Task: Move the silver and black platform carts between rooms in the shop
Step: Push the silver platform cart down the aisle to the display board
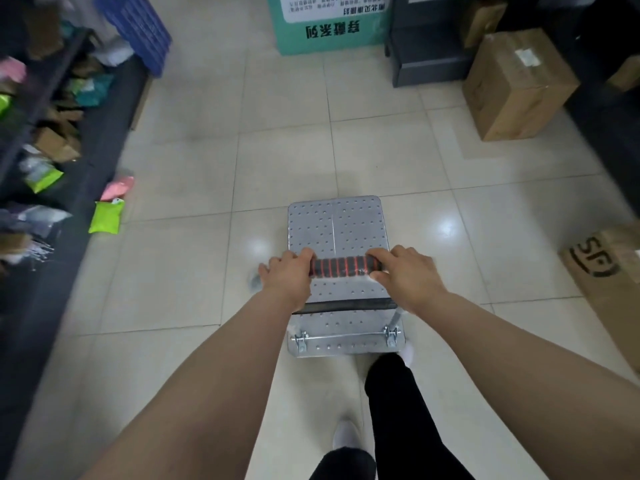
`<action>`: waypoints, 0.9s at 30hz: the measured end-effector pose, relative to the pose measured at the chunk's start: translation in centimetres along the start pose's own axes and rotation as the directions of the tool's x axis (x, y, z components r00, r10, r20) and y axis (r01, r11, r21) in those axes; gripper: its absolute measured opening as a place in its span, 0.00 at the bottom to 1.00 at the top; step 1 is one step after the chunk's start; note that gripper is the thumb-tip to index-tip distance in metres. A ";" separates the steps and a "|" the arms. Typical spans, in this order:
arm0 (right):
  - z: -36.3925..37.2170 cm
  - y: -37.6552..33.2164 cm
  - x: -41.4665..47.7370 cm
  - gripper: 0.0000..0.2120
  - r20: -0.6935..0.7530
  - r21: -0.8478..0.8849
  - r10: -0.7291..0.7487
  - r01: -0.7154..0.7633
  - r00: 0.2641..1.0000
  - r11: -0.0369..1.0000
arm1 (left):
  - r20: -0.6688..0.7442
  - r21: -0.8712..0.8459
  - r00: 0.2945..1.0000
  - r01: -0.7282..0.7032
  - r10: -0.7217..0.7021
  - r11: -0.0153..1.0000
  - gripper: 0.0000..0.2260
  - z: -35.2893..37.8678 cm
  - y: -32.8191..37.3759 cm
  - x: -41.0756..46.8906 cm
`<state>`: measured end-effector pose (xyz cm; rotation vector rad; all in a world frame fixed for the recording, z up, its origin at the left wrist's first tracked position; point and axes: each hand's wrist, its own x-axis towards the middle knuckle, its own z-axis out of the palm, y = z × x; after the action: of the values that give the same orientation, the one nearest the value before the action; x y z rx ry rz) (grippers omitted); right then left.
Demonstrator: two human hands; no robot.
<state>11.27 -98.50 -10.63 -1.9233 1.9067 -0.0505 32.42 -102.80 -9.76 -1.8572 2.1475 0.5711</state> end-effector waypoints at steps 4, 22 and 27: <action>-1.8 0.9 6.2 0.17 0.008 -0.018 -0.037 0.037 0.999 0.999 | -0.006 0.005 0.999 0.053 -0.053 0.999 0.17 -2.8 0.4 5.3; -11.3 5.7 32.2 0.17 0.003 -0.011 -0.030 0.030 1.000 0.999 | 0.015 -0.044 0.994 0.110 -0.109 0.993 0.18 -13.7 3.6 30.1; -14.0 6.3 40.6 0.16 -0.006 -0.017 0.033 -0.034 0.999 0.999 | 0.062 -0.024 0.998 0.033 -0.031 0.999 0.17 -17.7 3.6 38.1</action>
<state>3.05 -141.12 -10.91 -1.9033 1.9484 -0.0301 24.01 -144.12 -9.88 -1.8582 2.0772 0.6423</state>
